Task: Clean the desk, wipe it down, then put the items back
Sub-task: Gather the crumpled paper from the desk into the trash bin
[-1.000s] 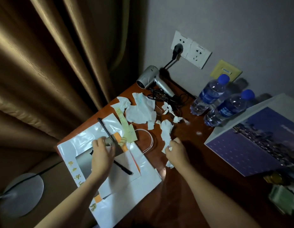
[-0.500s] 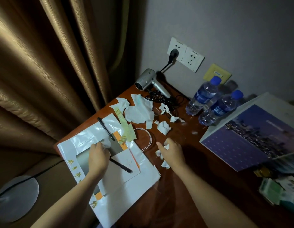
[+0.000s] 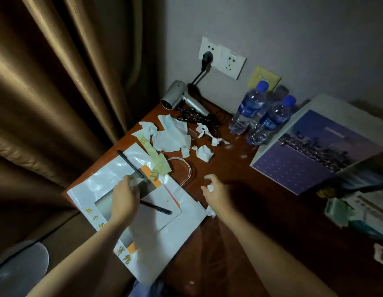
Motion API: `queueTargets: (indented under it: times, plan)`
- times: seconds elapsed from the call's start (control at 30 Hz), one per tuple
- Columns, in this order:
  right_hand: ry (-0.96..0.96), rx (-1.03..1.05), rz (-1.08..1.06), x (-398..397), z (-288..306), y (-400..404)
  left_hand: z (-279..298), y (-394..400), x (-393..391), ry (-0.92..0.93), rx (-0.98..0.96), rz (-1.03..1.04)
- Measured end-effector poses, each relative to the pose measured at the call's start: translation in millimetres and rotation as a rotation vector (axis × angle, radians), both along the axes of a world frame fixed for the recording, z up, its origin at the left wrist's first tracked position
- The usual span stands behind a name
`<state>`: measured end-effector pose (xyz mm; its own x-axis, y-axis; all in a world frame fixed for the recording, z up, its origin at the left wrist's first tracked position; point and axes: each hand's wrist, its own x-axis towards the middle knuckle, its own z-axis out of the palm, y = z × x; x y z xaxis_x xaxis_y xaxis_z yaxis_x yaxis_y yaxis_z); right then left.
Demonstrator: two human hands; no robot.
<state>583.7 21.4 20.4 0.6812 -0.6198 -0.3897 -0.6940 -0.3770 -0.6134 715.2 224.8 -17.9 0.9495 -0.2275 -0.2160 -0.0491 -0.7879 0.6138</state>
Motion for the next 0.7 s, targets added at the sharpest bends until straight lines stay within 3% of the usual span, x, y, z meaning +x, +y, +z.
queueTargets:
  times: [0.13, 0.3, 0.43, 0.7]
  plan:
    - [-0.018, -0.063, -0.016, -19, 17, 1, 19, -21, -11, -0.109, 0.007, -0.164]
    - [-0.212, -0.23, -0.01, -70, 56, -13, 60, -81, -50, -0.167, -0.115, -0.411]
    - [-0.389, -0.238, -0.186, -134, 83, -30, 93, -130, -104, -0.248, -0.209, -0.666]
    - [-0.451, -0.322, -0.631, -342, 101, -33, 140, -197, -282, -0.309, -0.317, -1.071]
